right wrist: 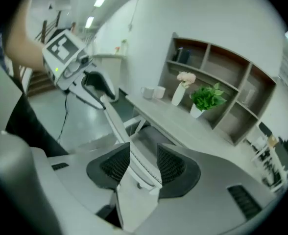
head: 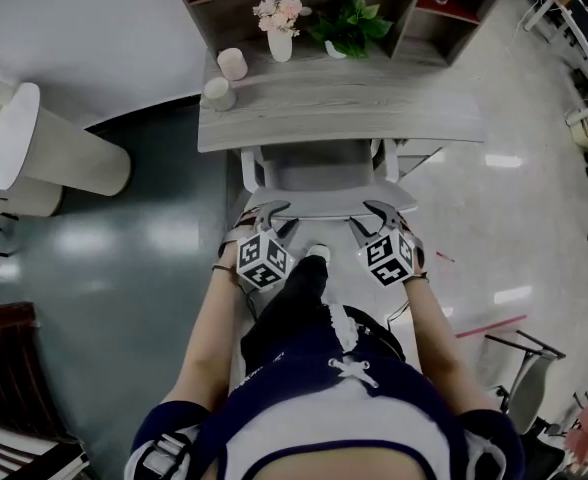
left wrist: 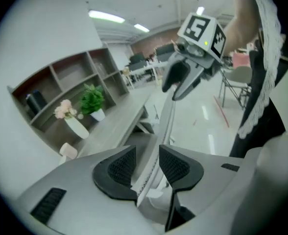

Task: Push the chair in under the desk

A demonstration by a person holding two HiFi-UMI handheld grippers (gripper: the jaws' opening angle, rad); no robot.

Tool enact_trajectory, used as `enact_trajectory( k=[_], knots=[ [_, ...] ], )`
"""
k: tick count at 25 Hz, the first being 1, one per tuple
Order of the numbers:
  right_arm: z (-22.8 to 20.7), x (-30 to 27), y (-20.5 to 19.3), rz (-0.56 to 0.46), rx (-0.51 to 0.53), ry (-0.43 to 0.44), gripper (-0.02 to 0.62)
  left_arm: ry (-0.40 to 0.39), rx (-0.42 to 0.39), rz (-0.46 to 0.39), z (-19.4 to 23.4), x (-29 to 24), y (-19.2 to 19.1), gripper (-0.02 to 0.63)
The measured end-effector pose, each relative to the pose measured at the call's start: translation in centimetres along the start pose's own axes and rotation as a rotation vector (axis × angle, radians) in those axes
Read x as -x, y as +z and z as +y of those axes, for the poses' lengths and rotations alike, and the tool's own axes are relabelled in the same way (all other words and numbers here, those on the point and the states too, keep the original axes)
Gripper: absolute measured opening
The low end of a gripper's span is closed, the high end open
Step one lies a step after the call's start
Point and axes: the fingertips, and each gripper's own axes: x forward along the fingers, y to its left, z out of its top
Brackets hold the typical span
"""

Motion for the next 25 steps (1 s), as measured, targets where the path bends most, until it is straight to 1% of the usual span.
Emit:
enact_trajectory(
  k=[1, 2, 3, 4, 5, 6, 7, 10, 12, 14, 15, 17, 21, 25],
  knots=[
    [-0.4, 1.1, 0.9, -0.062, -0.093, -0.014, 0.156, 0.034, 0.065, -0.062, 0.7, 1.2, 1.1, 0.139],
    [-0.9, 2.2, 1.9, -0.124, -0.183, -0.03, 0.118, 0.067, 0.132, -0.125, 1.4, 2.4, 2.1, 0.112],
    [-1.3, 3.3, 2.7, -0.183, -0.262, -0.046, 0.062, 0.093, 0.192, -0.186, 1.9, 3.6, 3.1, 0.1],
    [-1.6, 4.3, 3.4, -0.231, -0.328, -0.055, 0.037, 0.115, 0.241, -0.24, 2.3, 4.6, 4.1, 0.083],
    [-1.6, 5.1, 4.0, -0.268, -0.381, -0.056, 0.029, 0.133, 0.278, -0.283, 2.5, 5.5, 4.8, 0.068],
    [-1.5, 5.9, 4.5, -0.297, -0.422, -0.053, 0.023, 0.151, 0.305, -0.317, 2.4, 6.3, 5.5, 0.034],
    [-1.2, 6.5, 4.9, -0.322, -0.454, -0.048, 0.018, 0.167, 0.329, -0.344, 2.2, 7.0, 6.0, 0.014],
    [-0.1, 8.4, 5.8, -0.398, -0.517, -0.04, 0.011, 0.203, 0.426, -0.422, 1.3, 8.9, 7.6, 0.009],
    [0.8, 9.6, 6.3, -0.453, -0.539, -0.039, 0.011, 0.22, 0.513, -0.485, 0.6, 10.2, 8.5, 0.009],
    [1.9, 10.8, 6.6, -0.491, -0.549, -0.047, 0.011, 0.221, 0.574, -0.542, -0.7, 11.4, 9.4, 0.008],
    [2.4, 11.4, 6.6, -0.502, -0.55, -0.053, 0.011, 0.216, 0.587, -0.562, -1.5, 12.0, 9.8, 0.008],
    [3.4, 12.4, 6.3, -0.511, -0.543, -0.064, 0.009, 0.204, 0.584, -0.581, -3.2, 12.7, 10.5, 0.008],
    [5.4, 13.8, 5.0, -0.498, -0.512, -0.067, 0.009, 0.198, 0.537, -0.56, -6.6, 13.4, 10.8, 0.008],
    [7.4, 15.4, 3.5, -0.49, -0.495, -0.06, 0.009, 0.206, 0.548, -0.555, -9.5, 14.5, 10.3, 0.008]
  ],
)
